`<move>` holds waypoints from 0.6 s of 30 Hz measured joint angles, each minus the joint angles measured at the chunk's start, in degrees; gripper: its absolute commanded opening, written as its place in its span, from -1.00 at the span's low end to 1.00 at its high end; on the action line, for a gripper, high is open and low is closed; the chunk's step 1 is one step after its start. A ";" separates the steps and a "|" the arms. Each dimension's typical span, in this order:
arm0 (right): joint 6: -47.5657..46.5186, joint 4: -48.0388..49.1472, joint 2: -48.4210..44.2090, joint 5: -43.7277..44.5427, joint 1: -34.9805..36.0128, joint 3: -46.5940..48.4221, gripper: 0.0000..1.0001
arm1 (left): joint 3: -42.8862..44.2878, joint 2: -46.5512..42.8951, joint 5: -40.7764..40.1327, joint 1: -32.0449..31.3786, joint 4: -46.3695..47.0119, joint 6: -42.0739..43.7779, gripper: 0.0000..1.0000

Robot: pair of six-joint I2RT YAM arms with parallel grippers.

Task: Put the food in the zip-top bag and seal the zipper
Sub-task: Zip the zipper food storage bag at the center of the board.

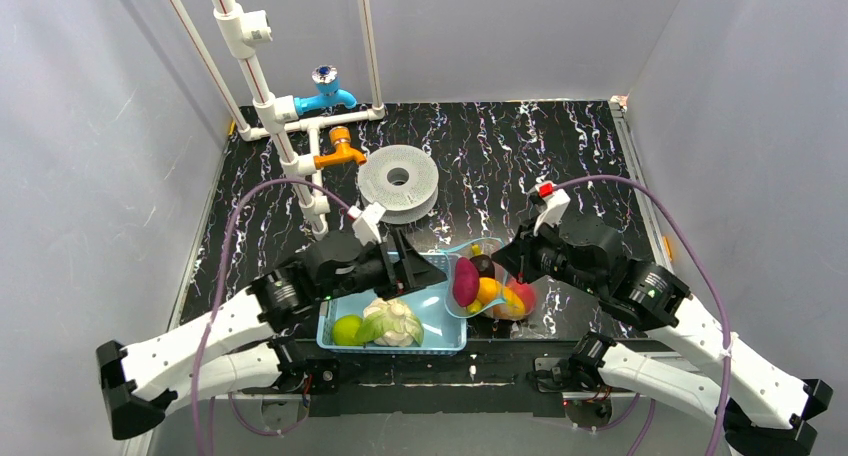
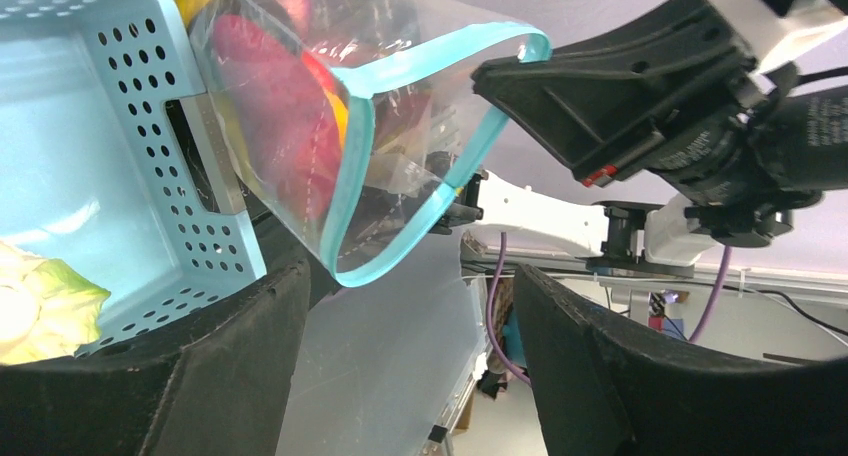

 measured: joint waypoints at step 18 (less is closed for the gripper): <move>-0.74 -1.57 3.50 -4.28 0.00 2.54 -0.97 | 1.27 15.65 0.94 -4.31 4.55 0.52 -0.82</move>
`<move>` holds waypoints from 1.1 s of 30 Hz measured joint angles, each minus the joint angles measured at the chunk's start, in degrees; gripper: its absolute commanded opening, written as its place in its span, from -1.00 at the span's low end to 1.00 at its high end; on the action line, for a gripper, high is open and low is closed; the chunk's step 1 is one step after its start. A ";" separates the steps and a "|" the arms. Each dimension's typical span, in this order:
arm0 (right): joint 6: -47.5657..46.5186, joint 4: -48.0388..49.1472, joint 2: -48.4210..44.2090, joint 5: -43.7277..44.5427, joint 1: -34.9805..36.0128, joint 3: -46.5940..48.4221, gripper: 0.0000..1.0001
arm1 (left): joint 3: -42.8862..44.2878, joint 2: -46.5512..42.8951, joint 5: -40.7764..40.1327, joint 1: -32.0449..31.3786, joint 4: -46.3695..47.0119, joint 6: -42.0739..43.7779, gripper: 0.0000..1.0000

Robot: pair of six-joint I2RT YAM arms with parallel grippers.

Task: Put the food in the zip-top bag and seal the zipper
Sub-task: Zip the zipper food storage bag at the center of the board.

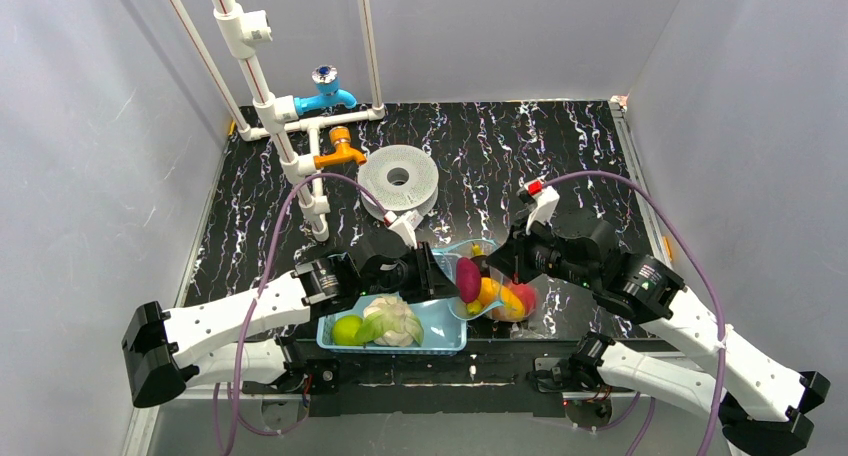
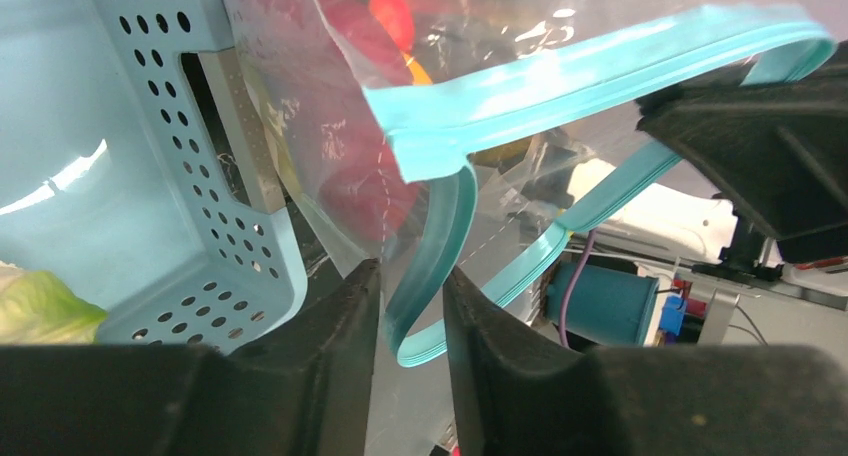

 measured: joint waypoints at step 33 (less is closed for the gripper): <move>-7.30 5.92 -22.38 4.50 0.00 -15.26 0.89 | 9.53 2.10 -25.42 -0.07 -3.82 1.16 -1.00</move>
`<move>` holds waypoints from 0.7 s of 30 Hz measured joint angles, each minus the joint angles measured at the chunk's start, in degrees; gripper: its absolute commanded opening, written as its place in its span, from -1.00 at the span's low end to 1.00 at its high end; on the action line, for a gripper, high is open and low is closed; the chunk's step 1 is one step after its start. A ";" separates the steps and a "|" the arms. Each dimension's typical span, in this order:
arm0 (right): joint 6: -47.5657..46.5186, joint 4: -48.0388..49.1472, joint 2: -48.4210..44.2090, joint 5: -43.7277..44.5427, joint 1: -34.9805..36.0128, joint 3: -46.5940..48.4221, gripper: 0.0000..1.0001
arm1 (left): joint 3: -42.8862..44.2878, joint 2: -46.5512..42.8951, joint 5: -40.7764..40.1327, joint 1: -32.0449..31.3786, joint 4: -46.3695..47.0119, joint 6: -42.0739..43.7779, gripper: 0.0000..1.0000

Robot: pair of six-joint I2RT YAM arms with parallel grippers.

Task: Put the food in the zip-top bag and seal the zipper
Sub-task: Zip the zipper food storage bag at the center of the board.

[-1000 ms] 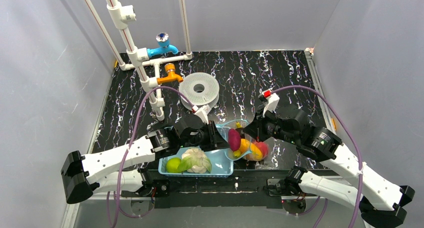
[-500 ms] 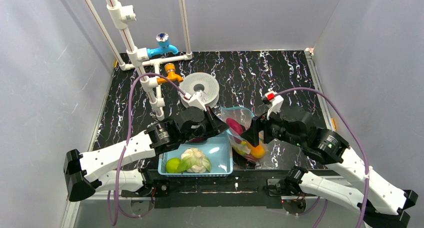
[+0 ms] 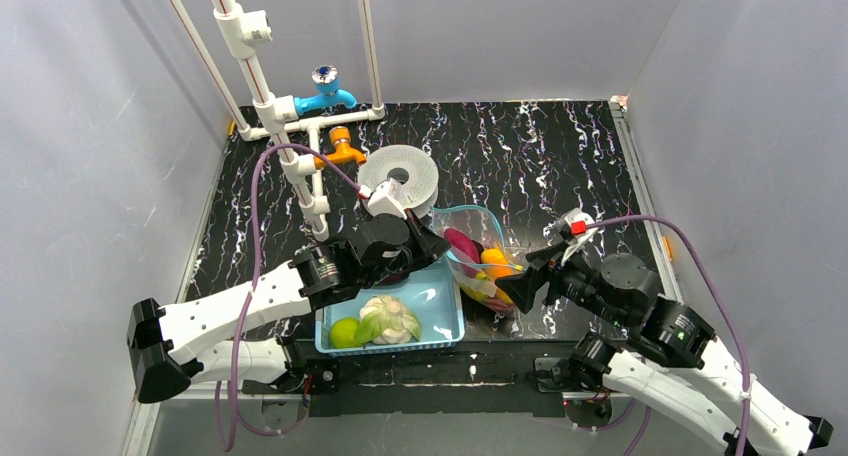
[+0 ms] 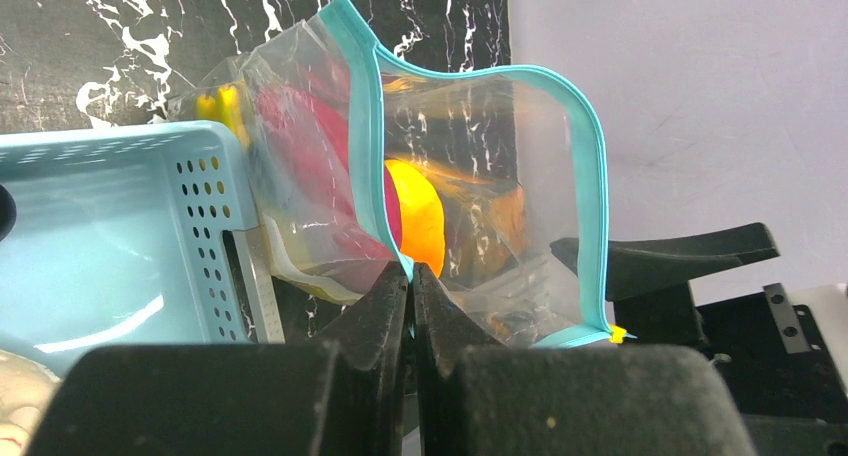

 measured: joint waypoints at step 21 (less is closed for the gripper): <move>-6.75 20.85 -14.08 -1.79 0.00 -19.19 -0.52 | -1.60 -3.17 -1.25 -0.02 -0.28 -1.31 -1.00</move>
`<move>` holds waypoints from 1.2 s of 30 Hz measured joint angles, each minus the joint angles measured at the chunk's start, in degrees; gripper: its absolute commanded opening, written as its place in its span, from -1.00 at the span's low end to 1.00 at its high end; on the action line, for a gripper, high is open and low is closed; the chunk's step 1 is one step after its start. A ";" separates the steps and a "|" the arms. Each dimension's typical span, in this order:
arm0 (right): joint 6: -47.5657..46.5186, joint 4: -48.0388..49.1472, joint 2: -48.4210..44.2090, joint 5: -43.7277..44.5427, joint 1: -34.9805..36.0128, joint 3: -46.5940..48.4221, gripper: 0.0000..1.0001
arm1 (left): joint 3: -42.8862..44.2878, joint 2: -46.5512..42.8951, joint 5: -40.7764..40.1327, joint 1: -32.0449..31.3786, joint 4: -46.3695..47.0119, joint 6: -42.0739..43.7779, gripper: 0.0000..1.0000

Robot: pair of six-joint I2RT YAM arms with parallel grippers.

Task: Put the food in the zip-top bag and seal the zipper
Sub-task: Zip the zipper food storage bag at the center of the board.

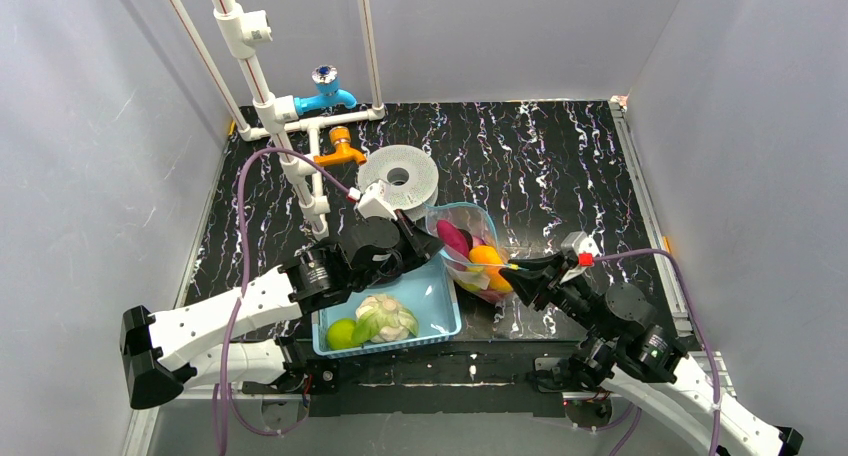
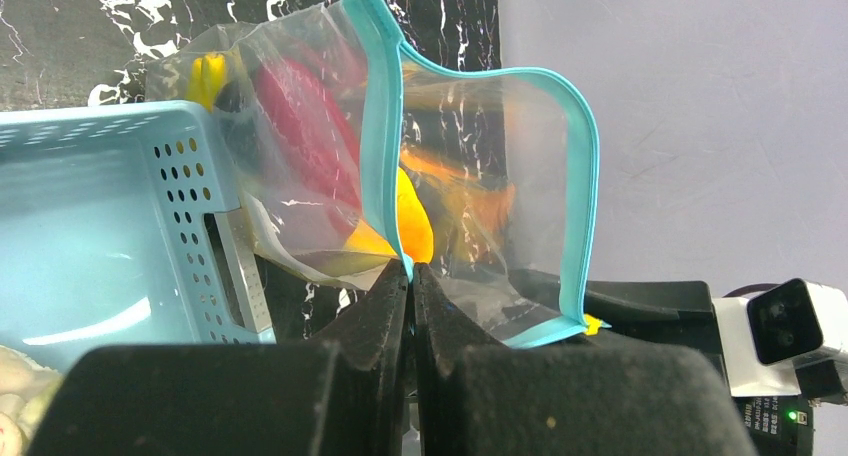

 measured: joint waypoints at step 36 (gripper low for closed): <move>-2.47 -8.00 5.92 -7.74 0.00 11.26 -0.97 | 23.32 21.53 55.36 -0.02 5.20 76.32 -0.05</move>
